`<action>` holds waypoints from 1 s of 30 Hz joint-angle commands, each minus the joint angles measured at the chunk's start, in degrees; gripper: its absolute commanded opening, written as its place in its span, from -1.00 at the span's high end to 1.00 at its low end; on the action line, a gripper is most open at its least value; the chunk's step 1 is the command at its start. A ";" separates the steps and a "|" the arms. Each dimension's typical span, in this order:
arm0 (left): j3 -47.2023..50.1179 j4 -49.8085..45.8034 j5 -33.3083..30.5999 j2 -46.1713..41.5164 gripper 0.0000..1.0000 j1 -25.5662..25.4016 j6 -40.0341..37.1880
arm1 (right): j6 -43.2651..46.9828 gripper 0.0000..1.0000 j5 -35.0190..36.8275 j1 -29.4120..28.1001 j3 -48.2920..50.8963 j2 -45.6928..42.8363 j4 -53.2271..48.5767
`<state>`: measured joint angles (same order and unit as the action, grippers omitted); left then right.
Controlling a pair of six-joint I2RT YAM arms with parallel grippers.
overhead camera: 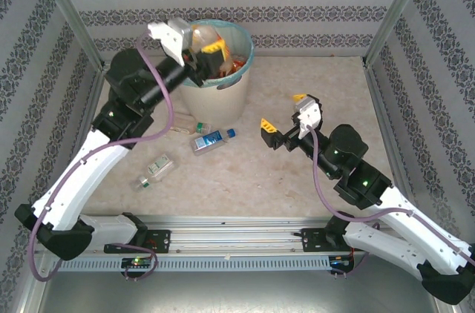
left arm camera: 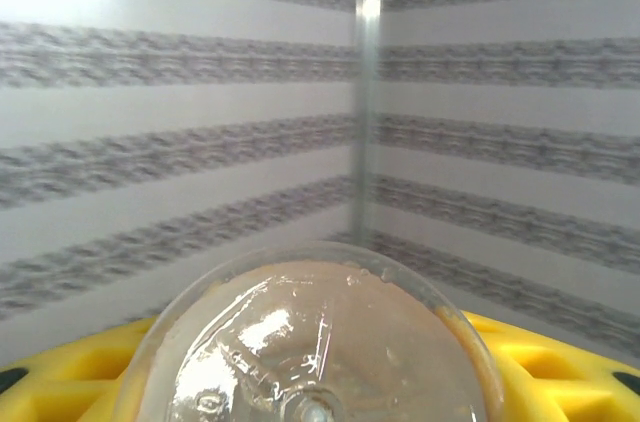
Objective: Put the plastic bottles in the bin
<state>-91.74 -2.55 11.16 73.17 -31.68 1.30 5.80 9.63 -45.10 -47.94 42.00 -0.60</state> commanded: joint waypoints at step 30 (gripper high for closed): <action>-6.03 -16.29 -1.00 25.59 -0.35 13.52 -6.16 | -4.41 -0.96 4.96 0.88 3.38 -1.50 -1.46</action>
<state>-99.81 -21.71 7.29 98.39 -18.74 -5.80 2.90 13.76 -44.73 -45.08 40.64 -1.96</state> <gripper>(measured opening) 0.625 0.980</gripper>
